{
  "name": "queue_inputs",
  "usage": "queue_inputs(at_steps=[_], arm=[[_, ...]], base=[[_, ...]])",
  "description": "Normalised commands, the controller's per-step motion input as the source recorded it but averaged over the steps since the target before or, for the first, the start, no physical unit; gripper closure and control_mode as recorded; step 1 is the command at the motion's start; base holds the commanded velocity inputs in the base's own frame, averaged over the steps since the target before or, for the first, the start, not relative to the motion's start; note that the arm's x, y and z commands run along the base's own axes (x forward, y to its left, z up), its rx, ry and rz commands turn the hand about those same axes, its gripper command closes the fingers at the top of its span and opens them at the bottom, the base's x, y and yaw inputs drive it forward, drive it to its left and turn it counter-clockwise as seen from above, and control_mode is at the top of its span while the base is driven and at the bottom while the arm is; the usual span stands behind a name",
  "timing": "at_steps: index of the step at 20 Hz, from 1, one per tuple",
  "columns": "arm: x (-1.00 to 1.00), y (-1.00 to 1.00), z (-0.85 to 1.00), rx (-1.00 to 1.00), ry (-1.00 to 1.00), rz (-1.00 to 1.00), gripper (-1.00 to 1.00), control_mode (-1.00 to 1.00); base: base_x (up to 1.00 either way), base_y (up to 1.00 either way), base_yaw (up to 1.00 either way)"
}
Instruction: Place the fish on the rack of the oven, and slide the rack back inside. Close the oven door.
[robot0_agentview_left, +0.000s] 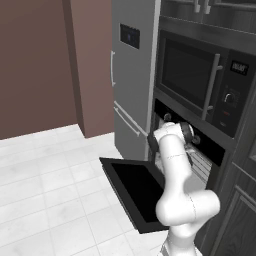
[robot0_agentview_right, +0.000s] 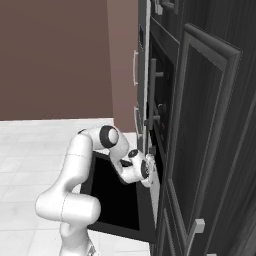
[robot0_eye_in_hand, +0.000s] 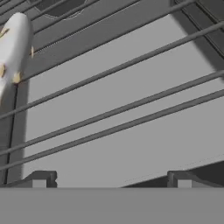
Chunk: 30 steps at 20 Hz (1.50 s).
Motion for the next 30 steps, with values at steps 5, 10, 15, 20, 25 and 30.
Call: queue_inputs(at_steps=[5,10,15,20,25,30], arm=[[-0.91,1.00,0.03,-0.12,-0.11,0.00,-1.00,-1.00],[-0.73,1.00,0.18,-0.17,-0.01,0.01,-1.00,-1.00],[-0.25,0.84,1.00,-0.04,-0.13,0.00,-1.00,-1.00],[-0.04,0.69,1.00,-0.04,-0.12,0.00,-1.00,-1.00],[-0.33,0.70,1.00,-0.10,-0.10,0.00,-1.00,-1.00],[-0.64,0.73,1.00,-0.11,-0.31,0.00,-1.00,-1.00]], base=[[0.00,0.00,0.00],[0.00,0.00,0.00],[0.00,0.00,0.00],[0.00,0.00,0.00],[0.00,0.00,0.00],[0.00,0.00,0.00]])
